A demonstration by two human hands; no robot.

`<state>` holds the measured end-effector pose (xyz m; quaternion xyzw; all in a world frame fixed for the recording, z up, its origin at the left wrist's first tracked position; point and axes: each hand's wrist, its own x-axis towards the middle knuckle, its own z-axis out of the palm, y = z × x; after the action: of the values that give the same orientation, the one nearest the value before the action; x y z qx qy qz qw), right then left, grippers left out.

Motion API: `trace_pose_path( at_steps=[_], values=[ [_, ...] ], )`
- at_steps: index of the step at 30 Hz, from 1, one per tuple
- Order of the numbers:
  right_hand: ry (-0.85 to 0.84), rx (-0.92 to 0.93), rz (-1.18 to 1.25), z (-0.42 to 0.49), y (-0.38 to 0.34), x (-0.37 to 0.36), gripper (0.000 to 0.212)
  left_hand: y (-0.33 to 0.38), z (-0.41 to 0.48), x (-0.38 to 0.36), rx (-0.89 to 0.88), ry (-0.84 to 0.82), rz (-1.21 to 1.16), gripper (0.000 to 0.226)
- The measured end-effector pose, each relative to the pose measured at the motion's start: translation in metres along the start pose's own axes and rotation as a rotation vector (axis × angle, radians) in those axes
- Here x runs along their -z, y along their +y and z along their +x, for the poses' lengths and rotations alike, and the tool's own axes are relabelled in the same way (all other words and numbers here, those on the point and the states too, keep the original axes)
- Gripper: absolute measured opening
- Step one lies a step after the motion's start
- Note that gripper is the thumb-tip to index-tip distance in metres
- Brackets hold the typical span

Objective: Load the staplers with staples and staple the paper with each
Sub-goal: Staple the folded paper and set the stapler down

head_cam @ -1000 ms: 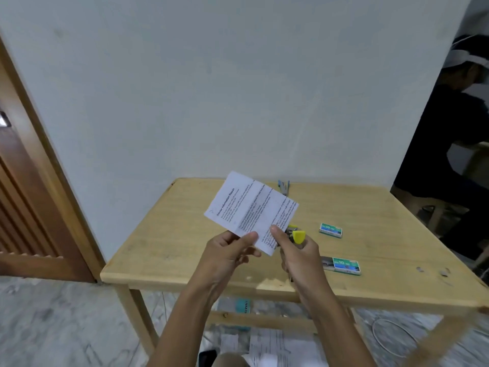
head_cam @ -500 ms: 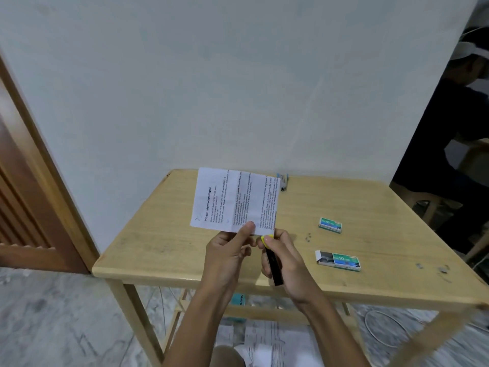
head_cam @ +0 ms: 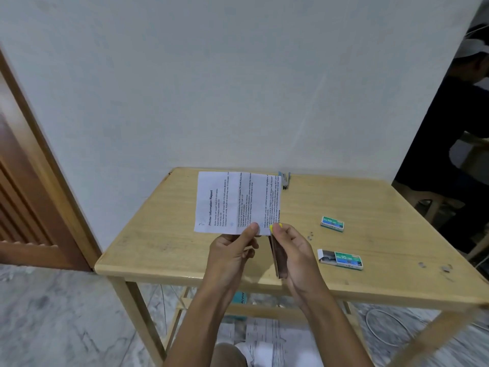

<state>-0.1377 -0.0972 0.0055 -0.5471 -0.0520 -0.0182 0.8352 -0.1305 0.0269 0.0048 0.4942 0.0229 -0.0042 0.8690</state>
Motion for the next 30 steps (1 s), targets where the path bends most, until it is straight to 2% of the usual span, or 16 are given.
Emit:
trace_pose_path(
  at_steps=[5,11,13,16,18,21,26,28,30],
  values=[
    [0.041,-0.016,0.012,-0.002,-0.005,-0.003,0.018,0.003,0.0,0.001,0.004,-0.025,0.006,0.02],
    [0.105,0.001,-0.043,0.003,-0.001,-0.006,0.011,0.005,0.001,0.001,0.0,-0.034,0.037,0.024],
    [0.126,-0.032,-0.124,0.002,0.0,-0.005,0.022,0.005,0.004,0.004,0.009,-0.025,0.054,0.02],
    [0.16,0.036,-0.344,-0.002,-0.001,0.0,0.051,0.008,0.015,0.013,0.074,0.004,0.045,0.017],
    [0.22,0.053,-0.426,-0.002,-0.006,0.007,0.05,0.012,0.029,0.028,0.115,0.065,0.067,0.022],
    [0.305,0.031,-0.408,-0.001,-0.016,0.019,0.034,0.023,0.056,0.052,0.128,0.148,0.348,0.026],
    [0.299,0.01,-0.387,-0.003,-0.022,0.034,0.035,0.029,0.108,0.086,0.052,0.356,0.939,0.022],
    [0.28,-0.011,-0.417,-0.003,-0.021,0.036,0.035,0.023,0.117,0.093,0.033,0.52,1.269,0.04],
    [0.257,-0.042,-0.437,-0.003,-0.018,0.039,0.033,0.014,0.113,0.093,-0.077,0.618,1.348,0.065]
  ],
)
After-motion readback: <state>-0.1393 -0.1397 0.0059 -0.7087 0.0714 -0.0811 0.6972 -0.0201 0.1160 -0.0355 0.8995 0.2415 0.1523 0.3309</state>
